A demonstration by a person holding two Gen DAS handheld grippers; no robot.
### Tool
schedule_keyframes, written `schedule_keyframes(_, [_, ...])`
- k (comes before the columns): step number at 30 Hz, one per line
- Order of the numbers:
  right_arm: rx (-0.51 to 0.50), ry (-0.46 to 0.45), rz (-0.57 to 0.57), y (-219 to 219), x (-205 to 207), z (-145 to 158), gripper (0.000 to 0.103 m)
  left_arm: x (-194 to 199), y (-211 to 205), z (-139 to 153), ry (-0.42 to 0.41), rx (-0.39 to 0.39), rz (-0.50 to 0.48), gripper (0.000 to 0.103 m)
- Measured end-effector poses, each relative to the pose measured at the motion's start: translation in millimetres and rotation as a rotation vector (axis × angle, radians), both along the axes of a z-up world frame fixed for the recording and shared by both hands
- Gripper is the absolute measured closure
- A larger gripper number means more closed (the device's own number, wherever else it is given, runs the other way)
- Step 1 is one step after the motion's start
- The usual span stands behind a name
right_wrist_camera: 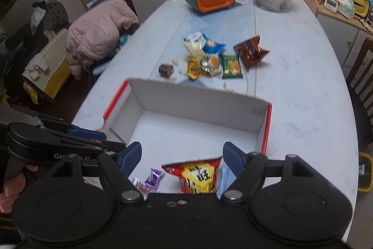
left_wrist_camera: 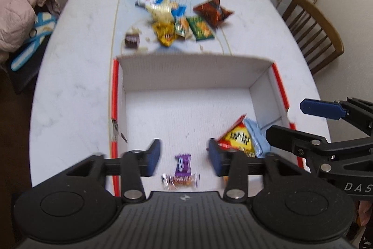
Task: Organize snacks
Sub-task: 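Open both tools to release the blue packet and purple candy into the box, then grasp the red-brown bag with the right tool while the left grasps a brown candy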
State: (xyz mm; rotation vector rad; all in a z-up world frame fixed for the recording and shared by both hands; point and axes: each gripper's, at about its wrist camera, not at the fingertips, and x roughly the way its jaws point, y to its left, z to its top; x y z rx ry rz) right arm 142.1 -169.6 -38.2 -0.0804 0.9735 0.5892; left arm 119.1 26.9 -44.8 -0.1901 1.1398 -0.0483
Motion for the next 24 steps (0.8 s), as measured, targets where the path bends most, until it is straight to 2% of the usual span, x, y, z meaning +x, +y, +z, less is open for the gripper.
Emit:
schedule_keyframes(14, [0.064,-0.084,0.032,5.1,12.7,40.8,0.018,5.6,14.7,49.7,-0.128,0.03,0.036,0.044])
schedule_keyframes(16, [0.077,-0.096,0.038,5.8,16.0,45.8,0.013,8.1,17.8,56.5,-0.144,0.034,0.042,0.042])
schedule_keyframes(18, [0.093,-0.11,0.037,6.1,20.7,50.8,0.007,11.5,21.8,64.3,-0.164,0.039,0.049,0.036])
schedule_keyframes(24, [0.122,-0.14,0.029,5.5,43.9,64.8,0.004,29.8,37.2,83.6,-0.201,0.044,0.085,0.034])
